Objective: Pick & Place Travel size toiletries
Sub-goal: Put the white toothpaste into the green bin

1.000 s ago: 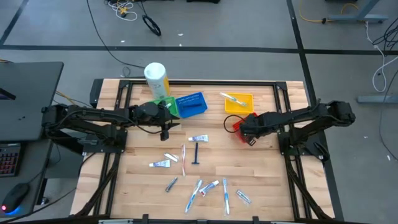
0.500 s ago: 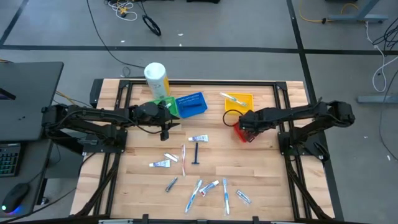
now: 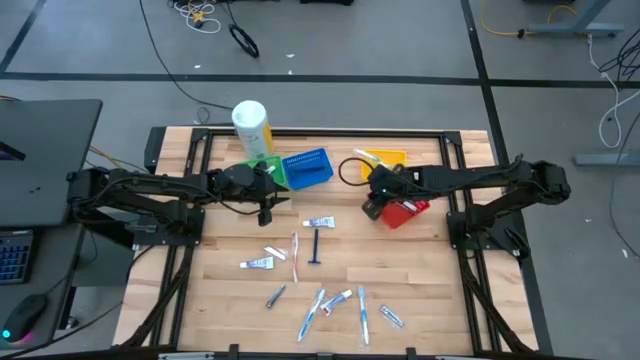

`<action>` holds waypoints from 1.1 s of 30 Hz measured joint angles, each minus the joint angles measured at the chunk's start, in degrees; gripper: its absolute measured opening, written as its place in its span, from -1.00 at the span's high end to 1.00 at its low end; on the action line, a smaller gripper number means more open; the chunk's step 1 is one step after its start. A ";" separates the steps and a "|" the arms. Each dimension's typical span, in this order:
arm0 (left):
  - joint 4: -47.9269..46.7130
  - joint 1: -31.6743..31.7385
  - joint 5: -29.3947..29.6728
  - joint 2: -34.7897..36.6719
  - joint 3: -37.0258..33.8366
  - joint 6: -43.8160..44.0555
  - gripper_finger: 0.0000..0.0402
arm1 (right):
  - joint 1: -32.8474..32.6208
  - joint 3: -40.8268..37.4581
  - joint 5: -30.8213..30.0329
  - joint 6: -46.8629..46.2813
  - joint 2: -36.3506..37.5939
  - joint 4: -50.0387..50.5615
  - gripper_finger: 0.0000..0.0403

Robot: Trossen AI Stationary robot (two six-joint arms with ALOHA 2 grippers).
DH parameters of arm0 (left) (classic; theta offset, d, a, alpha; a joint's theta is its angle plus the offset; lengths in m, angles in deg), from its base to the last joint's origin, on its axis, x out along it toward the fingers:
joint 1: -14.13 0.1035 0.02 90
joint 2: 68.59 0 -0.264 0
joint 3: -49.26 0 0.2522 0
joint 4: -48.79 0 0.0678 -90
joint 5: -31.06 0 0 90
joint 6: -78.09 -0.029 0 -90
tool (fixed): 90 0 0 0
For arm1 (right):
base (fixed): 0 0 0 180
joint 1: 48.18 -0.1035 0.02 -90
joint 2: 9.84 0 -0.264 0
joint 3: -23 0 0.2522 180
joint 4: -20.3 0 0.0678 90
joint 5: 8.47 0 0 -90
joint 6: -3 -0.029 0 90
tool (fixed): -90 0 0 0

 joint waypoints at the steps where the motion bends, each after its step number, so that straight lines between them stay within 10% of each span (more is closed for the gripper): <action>1: 0.01 0.01 0.00 0.00 0.00 0.01 0.39 | 0.00 -0.25 0.79 1.04 0.00 -2.59 0.28; 16: -1.53 -0.51 -0.39 0.00 0.00 9.86 0.39 | -0.07 -6.79 1.15 6.19 -0.17 -26.05 0.28; 22: -13.18 -5.90 -11.01 0.03 2.09 18.33 0.39 | -0.17 -12.54 3.90 6.67 -0.22 -34.30 0.28; 33: -32.90 -20.88 -0.54 0.07 9.81 33.32 0.39 | -0.20 -23.23 4.14 10.04 -0.24 -60.39 0.28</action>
